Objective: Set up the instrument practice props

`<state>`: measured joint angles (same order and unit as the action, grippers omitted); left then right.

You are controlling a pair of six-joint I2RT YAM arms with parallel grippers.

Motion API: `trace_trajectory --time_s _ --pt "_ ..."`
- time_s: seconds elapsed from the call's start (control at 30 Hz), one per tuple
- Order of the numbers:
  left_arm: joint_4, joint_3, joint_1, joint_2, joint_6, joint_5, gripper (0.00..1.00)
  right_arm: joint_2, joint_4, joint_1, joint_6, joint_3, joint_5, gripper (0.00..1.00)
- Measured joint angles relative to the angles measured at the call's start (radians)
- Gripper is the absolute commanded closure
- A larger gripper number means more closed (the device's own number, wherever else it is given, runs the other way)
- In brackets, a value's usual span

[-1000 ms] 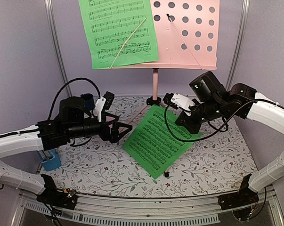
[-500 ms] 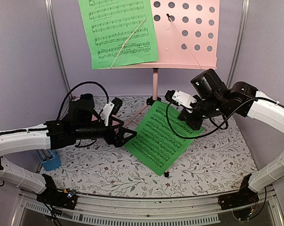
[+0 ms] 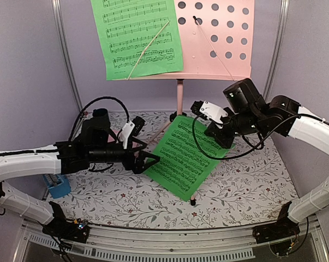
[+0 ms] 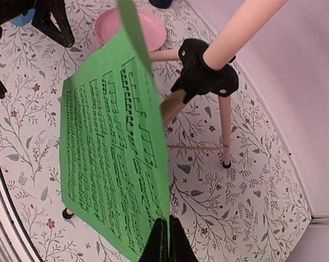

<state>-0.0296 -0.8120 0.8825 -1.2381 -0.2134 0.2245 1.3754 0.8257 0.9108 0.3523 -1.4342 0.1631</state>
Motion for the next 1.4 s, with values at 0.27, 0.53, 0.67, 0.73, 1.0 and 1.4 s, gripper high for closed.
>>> trace_trajectory --time_s 0.27,0.53,0.67,0.73,1.0,1.4 --pt "-0.267 0.296 -0.015 0.200 -0.070 -0.047 0.01 -0.283 -0.283 0.000 0.008 0.254 -0.099 1.00" --pt "-0.574 0.522 -0.019 0.315 -0.135 -0.091 0.01 -0.469 -0.526 -0.002 0.010 0.372 -0.222 1.00" --pt "-0.695 0.511 -0.019 0.268 -0.145 -0.085 0.03 -0.513 -0.597 -0.002 -0.009 0.405 -0.294 1.00" --pt "-0.761 0.503 -0.016 0.236 -0.149 -0.072 0.07 -0.539 -0.626 -0.002 -0.027 0.424 -0.331 1.00" --pt "-1.011 0.481 0.028 0.183 -0.089 -0.013 0.41 -0.561 -0.712 -0.002 -0.115 0.461 -0.422 1.00" --pt "-1.010 0.446 0.037 0.229 -0.022 0.071 1.00 -0.562 -0.810 -0.029 -0.238 0.595 -0.460 0.49"
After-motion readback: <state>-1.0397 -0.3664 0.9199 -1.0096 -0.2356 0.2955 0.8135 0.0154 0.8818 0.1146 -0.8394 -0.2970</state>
